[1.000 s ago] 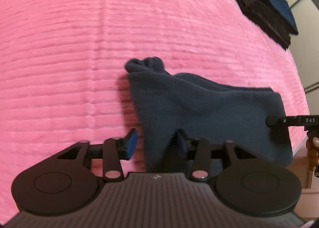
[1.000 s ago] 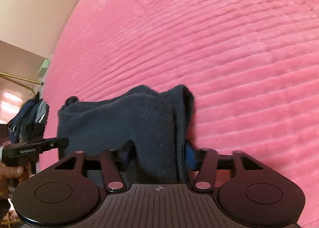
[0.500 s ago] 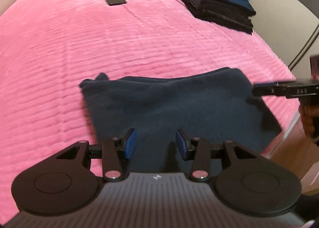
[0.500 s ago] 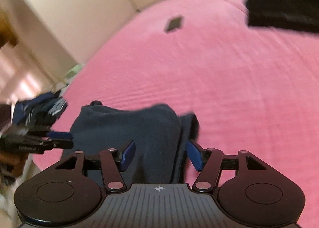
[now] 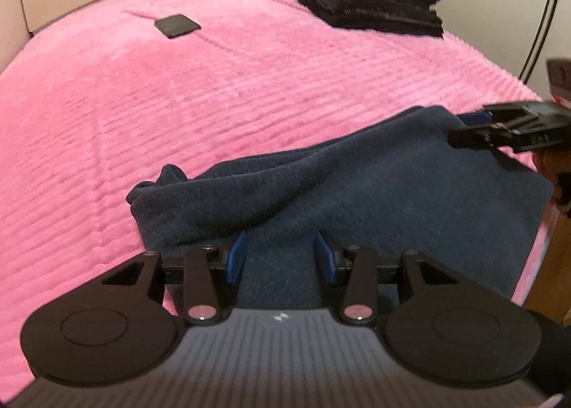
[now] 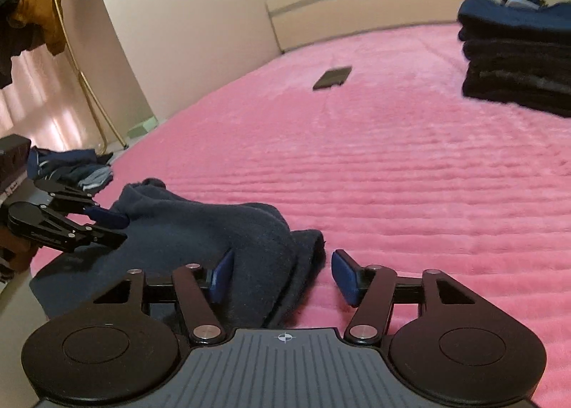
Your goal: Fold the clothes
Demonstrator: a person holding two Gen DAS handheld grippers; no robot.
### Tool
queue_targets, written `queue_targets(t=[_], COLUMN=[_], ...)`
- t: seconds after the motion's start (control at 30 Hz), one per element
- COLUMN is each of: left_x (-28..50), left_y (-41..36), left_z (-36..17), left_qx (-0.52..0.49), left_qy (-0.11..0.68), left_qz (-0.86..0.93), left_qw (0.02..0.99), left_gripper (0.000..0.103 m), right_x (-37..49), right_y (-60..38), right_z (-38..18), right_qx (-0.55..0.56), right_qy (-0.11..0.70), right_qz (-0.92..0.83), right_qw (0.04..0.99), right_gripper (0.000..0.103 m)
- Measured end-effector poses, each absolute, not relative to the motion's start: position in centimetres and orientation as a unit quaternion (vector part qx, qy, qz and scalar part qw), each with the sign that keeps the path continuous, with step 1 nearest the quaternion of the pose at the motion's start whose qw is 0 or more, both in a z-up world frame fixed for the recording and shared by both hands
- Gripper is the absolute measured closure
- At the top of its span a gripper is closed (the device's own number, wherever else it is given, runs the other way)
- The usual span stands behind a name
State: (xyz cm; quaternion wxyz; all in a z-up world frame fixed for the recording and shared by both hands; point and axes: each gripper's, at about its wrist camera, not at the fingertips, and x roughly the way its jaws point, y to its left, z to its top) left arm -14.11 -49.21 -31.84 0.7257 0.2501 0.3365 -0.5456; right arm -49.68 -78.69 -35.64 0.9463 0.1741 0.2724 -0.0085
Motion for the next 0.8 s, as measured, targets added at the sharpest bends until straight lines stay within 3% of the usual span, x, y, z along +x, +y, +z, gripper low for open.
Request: queue_targets(t=[0.13,0.3,0.43,0.57,0.63,0.67,0.7,0.8], left_x=[-16.9,-23.2,-27.3,-29.0,-28.9,-28.7,-28.2,-27.0], left_y=[-46.0,-40.2,-38.0,-37.8,-38.2,-38.3,-38.5,-38.5], left_z=[-29.3,-27.4,-30.0,-33.2,-34.2,-34.3,-34.1,-32.8], left_qx=[0.247,0.327,0.435,0.510,0.521,0.519,0.511,0.475], left_qy=[0.288,0.152,0.081,0.034,0.028,0.030,0.036,0.055], left_qz=[-0.555,-0.570,-0.560,-0.542,-0.536,-0.533,-0.533,-0.536], left_qw=[0.741,0.738,0.701,0.667,0.663,0.667,0.674,0.696], left_gripper=[0.062,0.057,0.057,0.058,0.068,0.073,0.081,0.087], right_x=[-53.5,-57.8,-59.3,-58.5,-57.5,-57.0,-56.4,-55.2], right_y=[-76.0,-70.4,-65.9,-63.0,-61.9,-61.6,-61.4,-61.6], right_z=[-32.2,-29.8,-31.0,-32.7,-33.6,-34.0,-34.5,-34.6], right_qx=[0.129,-0.047,-0.211,-0.306,-0.346,-0.362,-0.375,-0.390], right_qy=[0.245,0.260,0.308,0.328,0.338,0.343,0.350,0.360], right_qz=[-0.015,0.024,0.043,0.049,0.052,0.054,0.055,0.052], right_qw=[0.961,0.964,0.927,0.892,0.874,0.865,0.856,0.846], right_gripper=[0.045,0.045,0.045,0.045,0.045,0.047,0.064,0.080])
